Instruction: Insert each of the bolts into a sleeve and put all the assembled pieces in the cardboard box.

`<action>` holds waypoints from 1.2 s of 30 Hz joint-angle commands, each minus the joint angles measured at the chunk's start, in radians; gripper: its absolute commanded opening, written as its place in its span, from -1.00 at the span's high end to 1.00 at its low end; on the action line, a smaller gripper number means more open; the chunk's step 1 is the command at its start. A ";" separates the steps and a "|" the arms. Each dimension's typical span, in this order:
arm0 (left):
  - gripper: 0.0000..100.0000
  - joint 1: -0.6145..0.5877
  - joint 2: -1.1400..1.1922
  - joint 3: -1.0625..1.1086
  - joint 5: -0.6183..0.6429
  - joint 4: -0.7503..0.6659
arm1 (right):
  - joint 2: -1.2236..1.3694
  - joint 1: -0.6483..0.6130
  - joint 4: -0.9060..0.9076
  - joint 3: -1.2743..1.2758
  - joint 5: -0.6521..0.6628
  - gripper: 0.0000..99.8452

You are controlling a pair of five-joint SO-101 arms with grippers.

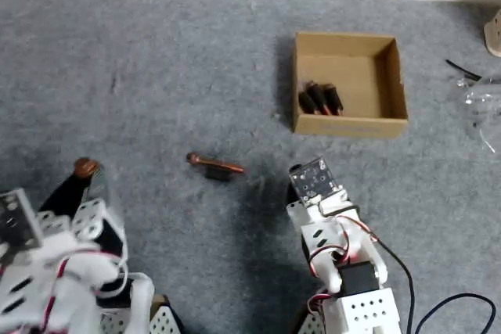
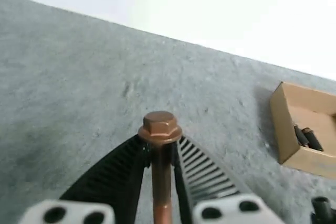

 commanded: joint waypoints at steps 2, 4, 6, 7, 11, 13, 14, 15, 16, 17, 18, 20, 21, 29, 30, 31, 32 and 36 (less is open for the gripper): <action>0.99 -0.001 -0.134 0.372 0.000 -0.336 | -0.018 0.015 -0.028 0.059 -0.006 0.99; 0.99 0.001 -0.171 0.501 0.069 -0.457 | -0.018 0.015 -0.030 0.059 -0.006 0.99; 0.99 0.028 -0.203 0.611 0.126 -0.582 | -0.018 0.013 -0.030 0.059 -0.006 0.99; 0.99 0.058 -0.217 0.659 0.144 -0.635 | -0.018 0.013 -0.030 0.059 -0.006 0.99; 0.99 0.214 -0.260 0.776 0.203 -0.795 | -0.018 0.012 -0.030 0.059 -0.006 0.99; 0.99 0.283 -0.263 0.811 0.247 -0.847 | -0.018 0.008 -0.030 0.059 -0.006 0.99; 0.99 0.308 -0.263 0.831 0.270 -0.865 | -0.018 0.008 -0.030 0.059 -0.006 0.99; 0.99 0.326 -0.265 0.851 0.288 -0.881 | -0.018 0.007 -0.030 0.056 -0.006 0.99; 0.99 0.338 -0.265 0.872 0.298 -0.898 | -0.018 0.007 -0.030 0.056 -0.011 0.99; 0.99 0.343 -0.265 0.892 0.302 -0.916 | -0.018 0.007 -0.030 0.054 -0.012 0.99; 0.99 0.341 -0.265 0.914 0.304 -0.939 | -0.018 0.005 -0.031 0.051 -0.014 0.99; 0.99 0.346 -0.265 0.935 0.307 -0.993 | -0.018 -0.041 -0.047 0.050 -0.014 0.99; 0.99 0.346 -0.265 0.937 0.307 -1.017 | -0.018 -0.074 -0.059 0.050 -0.014 0.99; 0.99 0.351 -0.265 0.895 0.307 -1.115 | -0.048 -0.255 -0.111 0.018 -0.008 0.99; 0.99 0.351 -0.265 0.889 0.310 -1.115 | -0.068 -0.255 -0.125 0.019 -0.008 0.99; 0.99 0.351 -0.265 0.889 0.327 -1.115 | -0.094 -0.255 -0.137 0.019 -0.008 0.99; 0.99 0.349 -0.265 0.889 0.353 -1.115 | -0.124 -0.255 -0.147 0.019 -0.008 0.99; 0.99 0.349 -0.265 0.892 0.428 -1.115 | -0.214 -0.305 -0.156 0.022 -0.006 0.99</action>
